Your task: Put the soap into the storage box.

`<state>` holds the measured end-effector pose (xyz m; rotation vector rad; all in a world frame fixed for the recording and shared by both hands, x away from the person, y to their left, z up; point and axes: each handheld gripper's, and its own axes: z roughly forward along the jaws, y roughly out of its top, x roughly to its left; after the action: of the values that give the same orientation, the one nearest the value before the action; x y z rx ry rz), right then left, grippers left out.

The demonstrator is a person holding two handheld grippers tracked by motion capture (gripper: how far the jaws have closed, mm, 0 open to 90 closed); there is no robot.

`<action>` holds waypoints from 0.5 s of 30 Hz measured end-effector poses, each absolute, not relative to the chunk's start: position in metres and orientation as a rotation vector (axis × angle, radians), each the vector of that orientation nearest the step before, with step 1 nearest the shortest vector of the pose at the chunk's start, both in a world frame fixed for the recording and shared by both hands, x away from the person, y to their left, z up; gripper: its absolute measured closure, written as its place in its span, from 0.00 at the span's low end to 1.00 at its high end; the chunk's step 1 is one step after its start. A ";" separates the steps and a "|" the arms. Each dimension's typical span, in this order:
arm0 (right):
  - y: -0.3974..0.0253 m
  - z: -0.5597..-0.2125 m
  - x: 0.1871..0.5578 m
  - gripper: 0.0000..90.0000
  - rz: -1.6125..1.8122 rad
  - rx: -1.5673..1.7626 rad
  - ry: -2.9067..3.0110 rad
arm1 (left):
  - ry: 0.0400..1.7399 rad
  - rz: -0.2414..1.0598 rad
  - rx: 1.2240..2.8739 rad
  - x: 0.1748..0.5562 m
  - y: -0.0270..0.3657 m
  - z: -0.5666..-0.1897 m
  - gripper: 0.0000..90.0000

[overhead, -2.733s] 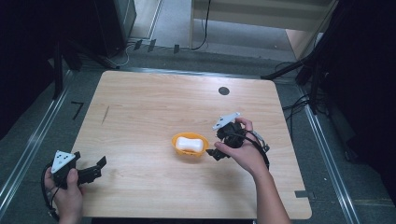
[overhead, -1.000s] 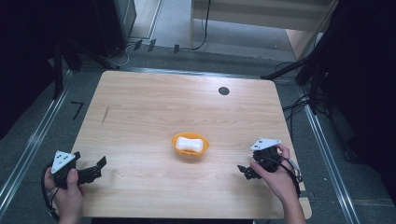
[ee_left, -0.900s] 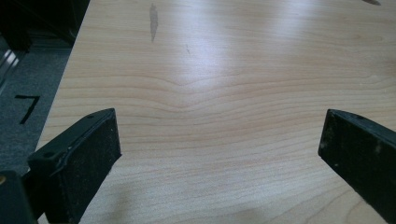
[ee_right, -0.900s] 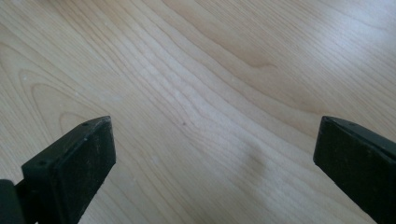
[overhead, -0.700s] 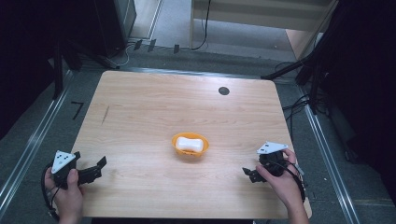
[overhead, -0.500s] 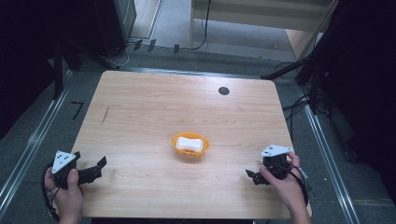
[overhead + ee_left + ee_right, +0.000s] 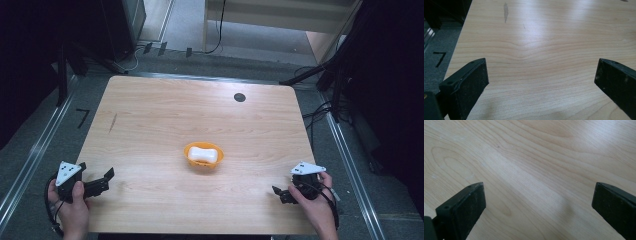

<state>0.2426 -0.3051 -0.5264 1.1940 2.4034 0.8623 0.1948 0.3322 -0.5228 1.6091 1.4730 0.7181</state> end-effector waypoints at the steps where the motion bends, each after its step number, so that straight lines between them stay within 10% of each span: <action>1: -0.307 -0.527 0.241 0.00 0.861 1.201 2.398 | 1.473 0.718 1.608 0.195 0.332 -0.523 0.00; 15: -0.326 -0.532 0.230 0.00 0.882 1.259 2.346 | 1.470 0.720 1.607 0.194 0.332 -0.523 0.00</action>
<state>0.2295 -0.3265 -0.5318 1.2593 2.3459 0.8822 0.1945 0.3317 -0.5228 1.6073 1.4698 0.7202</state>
